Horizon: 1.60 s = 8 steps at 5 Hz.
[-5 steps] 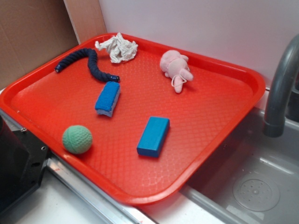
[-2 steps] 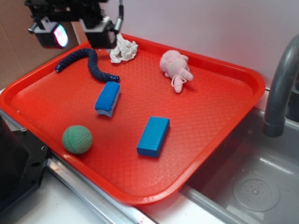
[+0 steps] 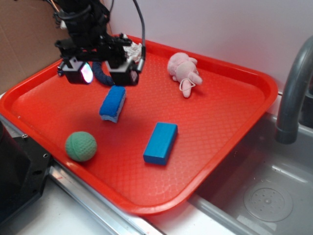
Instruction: Grab the blue sponge.
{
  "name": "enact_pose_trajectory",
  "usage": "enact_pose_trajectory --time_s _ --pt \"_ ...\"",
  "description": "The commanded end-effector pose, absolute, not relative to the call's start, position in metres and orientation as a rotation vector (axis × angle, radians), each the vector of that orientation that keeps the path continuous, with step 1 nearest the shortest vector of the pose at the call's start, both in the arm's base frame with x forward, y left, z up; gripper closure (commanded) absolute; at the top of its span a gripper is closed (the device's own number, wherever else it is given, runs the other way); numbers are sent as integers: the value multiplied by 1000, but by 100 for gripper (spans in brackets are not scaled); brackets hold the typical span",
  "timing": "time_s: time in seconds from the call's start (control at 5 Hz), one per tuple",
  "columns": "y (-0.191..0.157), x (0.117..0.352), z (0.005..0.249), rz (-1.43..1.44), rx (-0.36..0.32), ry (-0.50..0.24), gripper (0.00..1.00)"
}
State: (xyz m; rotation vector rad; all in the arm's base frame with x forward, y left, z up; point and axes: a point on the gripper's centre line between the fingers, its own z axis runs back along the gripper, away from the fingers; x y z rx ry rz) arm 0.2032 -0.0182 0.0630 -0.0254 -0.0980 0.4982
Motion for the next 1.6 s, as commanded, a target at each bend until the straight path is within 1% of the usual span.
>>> enact_pose_trajectory --time_s 0.0,0.2,0.4,0.6,0.8,1.0,1.2,1.4 --pt "-20 218 22 449 43 -40 1" --pt "-18 197 7 458 49 -20 50" --pt "-17 148 9 410 31 -27 100" --pt "-6 181 59 193 -13 -7 100" --pt "13 162 110 108 -57 -58 100" --pt "10 201 161 65 -7 -48 100" --pt "-6 234 212 35 38 -69 100" --pt "-16 259 231 34 83 -81 100"
